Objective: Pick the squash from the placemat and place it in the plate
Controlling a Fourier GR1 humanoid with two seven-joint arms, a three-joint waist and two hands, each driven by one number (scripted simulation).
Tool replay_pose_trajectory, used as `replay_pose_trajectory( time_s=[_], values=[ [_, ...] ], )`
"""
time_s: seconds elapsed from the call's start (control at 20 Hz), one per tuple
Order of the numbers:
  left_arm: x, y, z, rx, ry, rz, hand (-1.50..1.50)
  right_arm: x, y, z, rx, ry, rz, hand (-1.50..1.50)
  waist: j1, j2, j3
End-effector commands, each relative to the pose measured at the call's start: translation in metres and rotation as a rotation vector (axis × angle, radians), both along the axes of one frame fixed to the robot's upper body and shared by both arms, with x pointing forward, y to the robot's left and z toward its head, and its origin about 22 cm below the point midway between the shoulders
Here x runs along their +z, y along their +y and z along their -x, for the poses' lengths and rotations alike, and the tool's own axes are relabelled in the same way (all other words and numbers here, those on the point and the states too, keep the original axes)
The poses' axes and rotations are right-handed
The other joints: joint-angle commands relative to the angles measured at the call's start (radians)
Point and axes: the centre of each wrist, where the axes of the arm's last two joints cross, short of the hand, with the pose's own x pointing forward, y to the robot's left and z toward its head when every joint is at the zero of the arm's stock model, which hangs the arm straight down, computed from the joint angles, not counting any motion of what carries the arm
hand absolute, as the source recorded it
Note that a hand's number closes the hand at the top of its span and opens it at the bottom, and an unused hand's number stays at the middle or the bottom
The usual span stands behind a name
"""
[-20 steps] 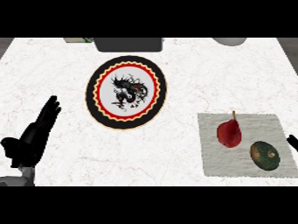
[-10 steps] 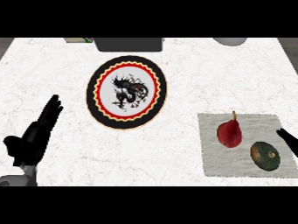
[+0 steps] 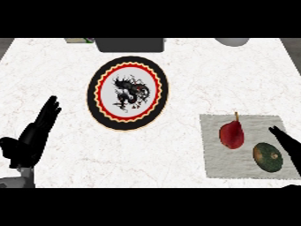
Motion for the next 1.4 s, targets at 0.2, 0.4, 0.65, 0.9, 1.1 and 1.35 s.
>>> replay_pose_trajectory(
  time_s=[0.2, 0.4, 0.65, 0.9, 1.1, 1.35],
  values=[
    [0.000, 0.014, -0.015, 0.007, 0.009, 0.000, 0.00, -0.016, 0.010, -0.029, -0.029, 0.017, 0.025, -1.50, -0.001, 0.001, 0.000],
    [-0.005, -0.004, 0.006, 0.001, 0.006, -0.002, 0.00, -0.056, -0.003, -0.028, 0.112, 0.072, 0.010, 1.50, 0.011, 0.001, 0.001],
    [0.009, -0.005, -0.003, 0.009, -0.002, 0.002, 0.00, -0.032, -0.016, -0.039, 0.120, 0.011, -0.026, 1.50, 0.003, 0.000, 0.000],
    [0.025, 0.002, -0.005, -0.013, -0.011, 0.001, 0.00, -0.048, 0.014, -0.037, 0.141, -0.090, 0.001, 1.50, 0.005, -0.001, 0.001],
    [-0.002, -0.009, 0.001, 0.025, 0.015, 0.011, 0.00, -0.037, 0.046, 0.004, -0.076, -0.170, 0.043, 1.50, -0.037, -0.011, -0.003],
    [-0.006, 0.006, 0.006, 0.073, 0.017, -0.005, 0.00, -0.053, 0.089, 0.031, -0.449, -0.131, 0.046, 1.50, -0.077, -0.020, -0.008]
  ],
)
